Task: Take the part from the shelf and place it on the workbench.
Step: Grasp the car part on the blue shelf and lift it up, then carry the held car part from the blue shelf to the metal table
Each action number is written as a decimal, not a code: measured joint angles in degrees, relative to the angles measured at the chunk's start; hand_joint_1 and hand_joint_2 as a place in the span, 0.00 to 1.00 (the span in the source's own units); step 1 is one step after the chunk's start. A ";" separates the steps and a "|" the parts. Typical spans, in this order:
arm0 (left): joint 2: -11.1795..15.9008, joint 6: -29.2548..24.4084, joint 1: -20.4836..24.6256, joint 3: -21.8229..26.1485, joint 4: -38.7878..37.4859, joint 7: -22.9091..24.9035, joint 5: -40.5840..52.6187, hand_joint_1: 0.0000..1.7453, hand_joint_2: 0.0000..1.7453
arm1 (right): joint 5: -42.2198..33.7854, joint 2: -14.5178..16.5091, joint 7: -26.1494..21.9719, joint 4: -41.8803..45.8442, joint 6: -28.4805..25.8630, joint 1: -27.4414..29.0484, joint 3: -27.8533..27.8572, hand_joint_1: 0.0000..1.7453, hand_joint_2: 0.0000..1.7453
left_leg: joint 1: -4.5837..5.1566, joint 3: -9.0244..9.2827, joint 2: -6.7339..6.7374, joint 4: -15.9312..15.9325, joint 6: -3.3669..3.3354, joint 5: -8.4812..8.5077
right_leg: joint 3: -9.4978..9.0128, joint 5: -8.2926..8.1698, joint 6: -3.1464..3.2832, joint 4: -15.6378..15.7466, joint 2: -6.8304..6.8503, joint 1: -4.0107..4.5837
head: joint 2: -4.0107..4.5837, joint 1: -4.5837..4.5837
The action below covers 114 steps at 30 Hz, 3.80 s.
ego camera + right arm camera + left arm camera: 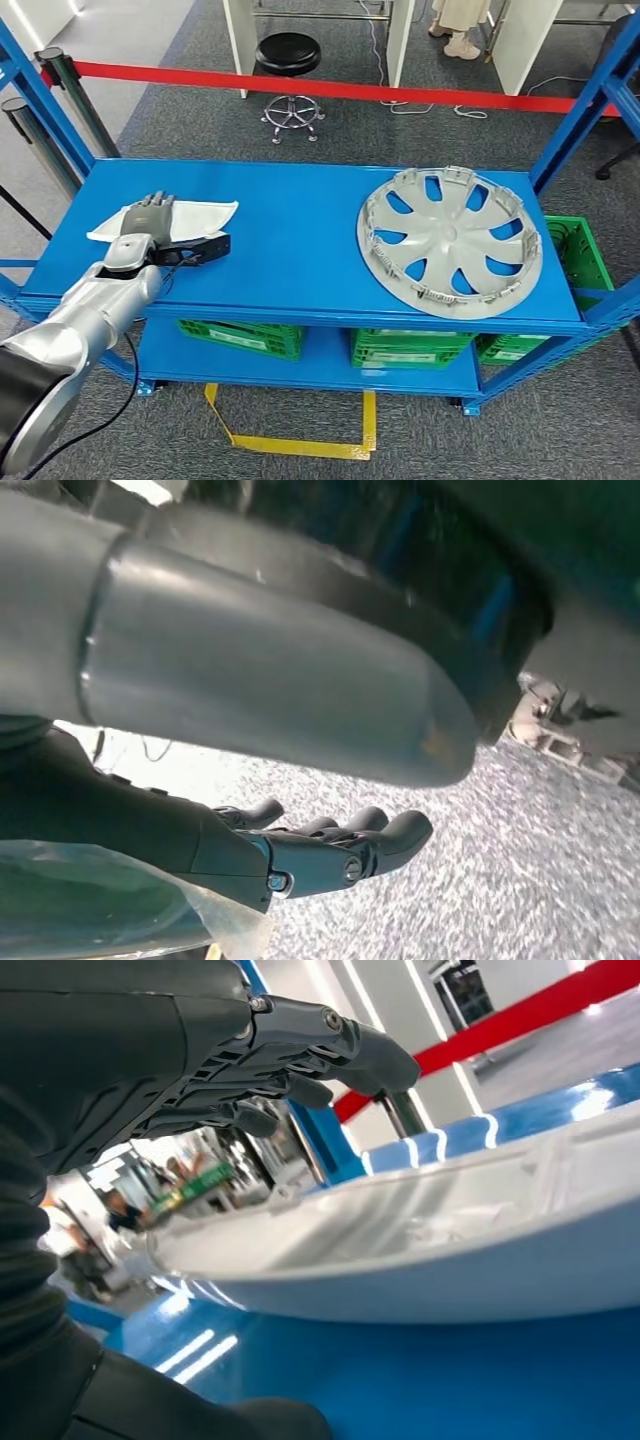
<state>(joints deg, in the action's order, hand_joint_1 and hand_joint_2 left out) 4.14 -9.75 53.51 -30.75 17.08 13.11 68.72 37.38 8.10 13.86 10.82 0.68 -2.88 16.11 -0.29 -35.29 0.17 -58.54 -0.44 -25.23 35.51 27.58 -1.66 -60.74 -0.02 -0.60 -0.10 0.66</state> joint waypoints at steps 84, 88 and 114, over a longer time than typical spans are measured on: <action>-8.61 -30.43 -29.80 19.72 51.46 -50.14 -34.84 1.00 1.00 | 4.37 0.68 -2.28 0.00 -2.44 0.76 6.51 0.00 0.00 | -0.31 0.60 -0.32 0.16 -0.74 -0.58 | 1.78 5.40 -0.34 -5.46 -0.56 -0.18 | 0.00 0.35; -8.60 -30.42 -34.99 15.81 60.71 -50.11 -36.10 1.00 1.00 | 4.33 0.76 -2.55 0.00 -2.57 0.88 7.42 0.00 0.00 | -0.09 0.71 -0.33 0.10 -1.03 -0.75 | 5.28 6.55 -0.53 -12.53 -0.48 -0.14 | 0.00 0.39; -5.88 -8.30 -62.30 1.91 78.46 -53.15 -64.71 1.00 1.00 | 4.20 2.94 -5.98 0.00 -7.06 2.12 13.08 0.00 0.00 | 0.06 3.76 -0.13 0.95 -1.34 -2.12 | 1.52 3.77 -0.70 -2.75 -0.08 -0.45 | 0.01 0.35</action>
<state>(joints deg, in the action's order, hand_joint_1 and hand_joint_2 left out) -1.74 -18.05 -8.79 -28.84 95.54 -40.04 4.00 41.58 11.04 7.88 10.82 -6.38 -0.76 29.20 -0.23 -31.53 0.03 -57.59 -1.78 -27.35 37.03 31.35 -2.36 -63.49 -0.10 -1.05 -0.09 1.01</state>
